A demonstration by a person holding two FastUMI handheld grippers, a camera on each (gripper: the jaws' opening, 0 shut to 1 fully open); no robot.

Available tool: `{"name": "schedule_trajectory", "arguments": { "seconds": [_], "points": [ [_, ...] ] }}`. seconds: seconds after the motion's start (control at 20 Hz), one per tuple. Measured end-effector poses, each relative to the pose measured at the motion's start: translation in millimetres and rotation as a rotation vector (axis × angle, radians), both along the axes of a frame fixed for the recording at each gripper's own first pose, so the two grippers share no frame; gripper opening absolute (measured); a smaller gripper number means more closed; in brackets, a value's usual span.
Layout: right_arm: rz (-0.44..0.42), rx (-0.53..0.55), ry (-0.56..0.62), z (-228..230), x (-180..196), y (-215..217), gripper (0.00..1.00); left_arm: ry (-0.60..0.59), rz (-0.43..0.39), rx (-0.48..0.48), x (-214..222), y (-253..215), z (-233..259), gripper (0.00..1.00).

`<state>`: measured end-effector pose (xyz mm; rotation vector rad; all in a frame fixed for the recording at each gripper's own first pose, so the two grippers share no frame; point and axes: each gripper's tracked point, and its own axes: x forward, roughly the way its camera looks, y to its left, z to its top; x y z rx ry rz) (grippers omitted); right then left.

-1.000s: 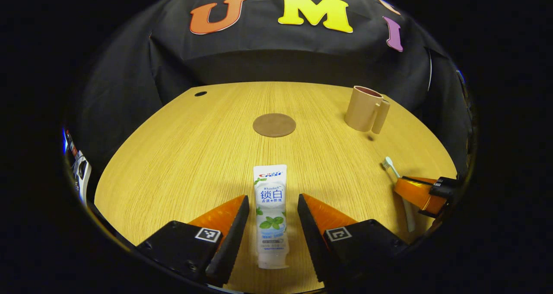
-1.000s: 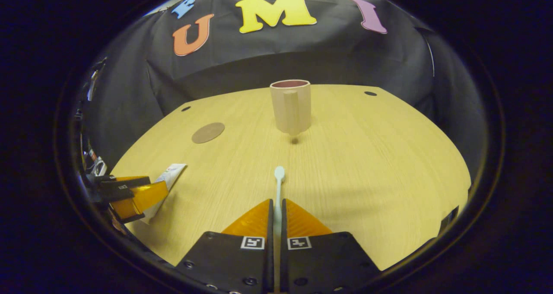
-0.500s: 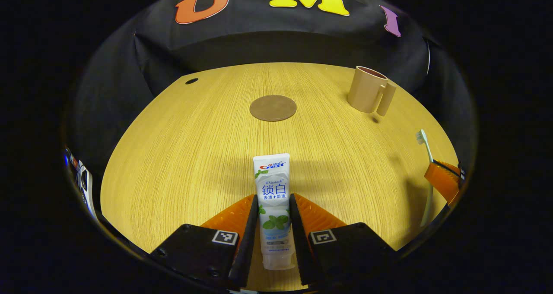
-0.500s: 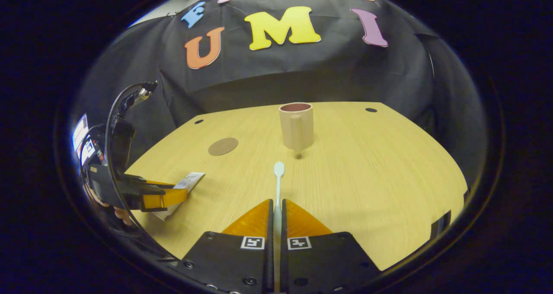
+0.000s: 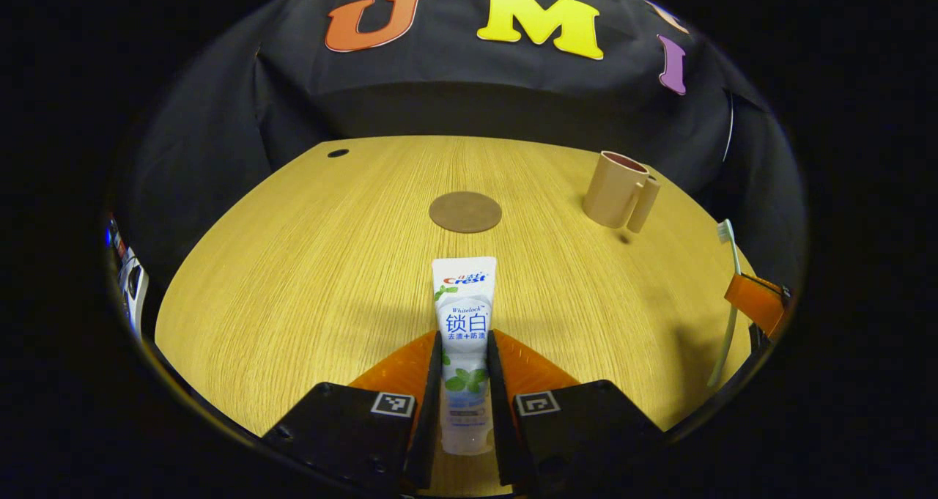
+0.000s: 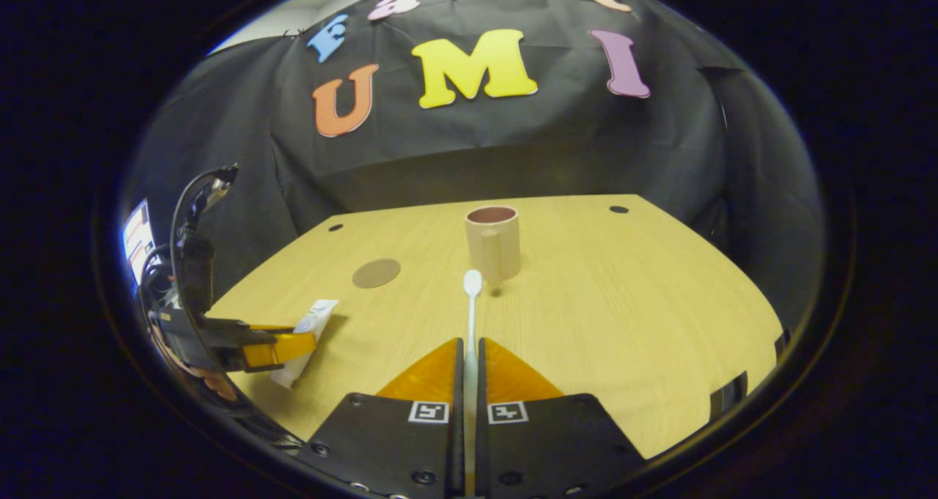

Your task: Put the toothbrush and toothpaste on the desktop into the cup, then pick up the cup and place it on the coaster on the desktop.

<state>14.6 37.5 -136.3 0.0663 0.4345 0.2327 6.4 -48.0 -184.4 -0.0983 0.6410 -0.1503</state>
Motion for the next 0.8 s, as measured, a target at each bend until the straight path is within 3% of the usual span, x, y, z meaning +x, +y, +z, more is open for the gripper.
{"name": "schedule_trajectory", "arguments": {
  "seconds": [0.2, 0.25, 0.45, 0.5, 0.55, 0.8],
  "points": [
    [-0.017, -0.011, -0.051, 26, 15, -3, 0.04, -0.093, 0.004, -0.009, 0, 0, 27, 0.4],
    [-0.015, -0.017, -0.057, 31, 19, -3, 0.04, -0.13, 0.007, -0.007, 1, 1, 36, 0.36],
    [-0.014, -0.002, -0.093, 55, 43, -1, 0.04, -0.236, 0.005, -0.035, 2, -10, 64, 0.36],
    [-0.012, 0.003, -0.103, 61, 52, 0, 0.04, -0.253, 0.001, -0.045, 3, -14, 68, 0.39],
    [-0.006, 0.01, -0.116, 69, 61, 2, 0.04, -0.262, -0.001, -0.055, 4, -17, 72, 0.35],
    [0.016, 0.007, -0.206, 102, 111, 8, 0.04, -0.305, -0.051, -0.07, 14, -40, 86, 0.36]
  ]
}}
